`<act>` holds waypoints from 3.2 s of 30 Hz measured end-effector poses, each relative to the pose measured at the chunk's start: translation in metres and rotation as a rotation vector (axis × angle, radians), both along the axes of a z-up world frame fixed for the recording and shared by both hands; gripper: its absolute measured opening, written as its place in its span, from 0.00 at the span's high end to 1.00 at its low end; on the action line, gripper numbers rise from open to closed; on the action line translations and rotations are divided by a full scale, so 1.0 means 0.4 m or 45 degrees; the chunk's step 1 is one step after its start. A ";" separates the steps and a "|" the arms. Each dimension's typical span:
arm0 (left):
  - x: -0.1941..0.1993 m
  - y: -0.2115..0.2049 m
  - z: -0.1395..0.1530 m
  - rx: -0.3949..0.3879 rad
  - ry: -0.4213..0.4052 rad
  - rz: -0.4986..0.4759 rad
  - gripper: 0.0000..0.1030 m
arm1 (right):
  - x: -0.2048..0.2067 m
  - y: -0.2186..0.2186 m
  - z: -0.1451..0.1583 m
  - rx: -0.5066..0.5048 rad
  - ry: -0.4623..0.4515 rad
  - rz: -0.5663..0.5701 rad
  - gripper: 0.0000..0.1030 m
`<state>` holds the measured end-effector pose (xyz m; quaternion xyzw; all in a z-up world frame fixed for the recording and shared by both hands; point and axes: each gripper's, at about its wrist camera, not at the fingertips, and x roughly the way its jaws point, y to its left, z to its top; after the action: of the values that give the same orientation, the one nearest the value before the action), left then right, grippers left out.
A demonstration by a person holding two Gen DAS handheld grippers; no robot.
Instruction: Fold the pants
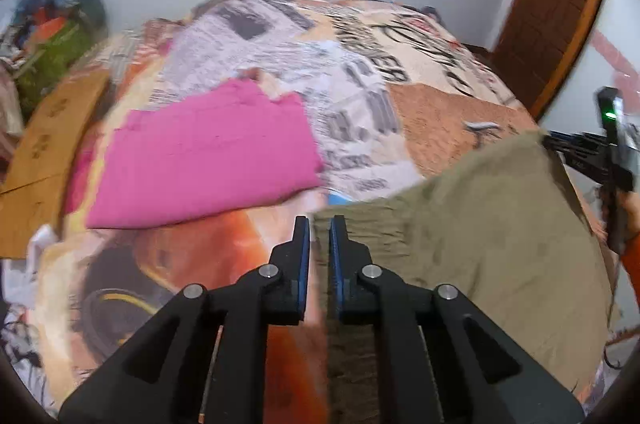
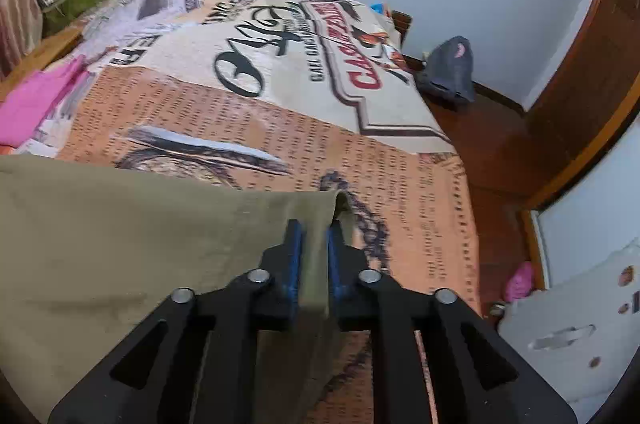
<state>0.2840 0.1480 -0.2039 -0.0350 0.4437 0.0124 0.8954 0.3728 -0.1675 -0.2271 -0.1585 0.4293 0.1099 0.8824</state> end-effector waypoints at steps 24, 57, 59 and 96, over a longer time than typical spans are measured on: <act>0.037 -0.055 -0.045 -0.023 0.091 -0.100 0.46 | 0.038 -0.087 -0.054 0.094 0.172 -0.107 0.50; -0.383 -0.098 -0.001 -0.405 0.080 0.037 0.11 | -0.465 0.201 0.061 0.285 0.077 0.228 0.50; -0.385 -0.107 -0.017 -0.439 0.106 0.027 0.11 | -0.474 0.210 0.033 0.262 0.100 0.242 0.50; -0.217 -0.091 -0.084 -0.484 0.065 0.122 0.40 | -0.484 0.162 0.012 0.406 0.132 0.275 0.44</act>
<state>0.1973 0.1117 -0.2374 -0.2242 0.4585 -0.0283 0.8595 0.1790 -0.1025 -0.2222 -0.0558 0.4318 0.2785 0.8561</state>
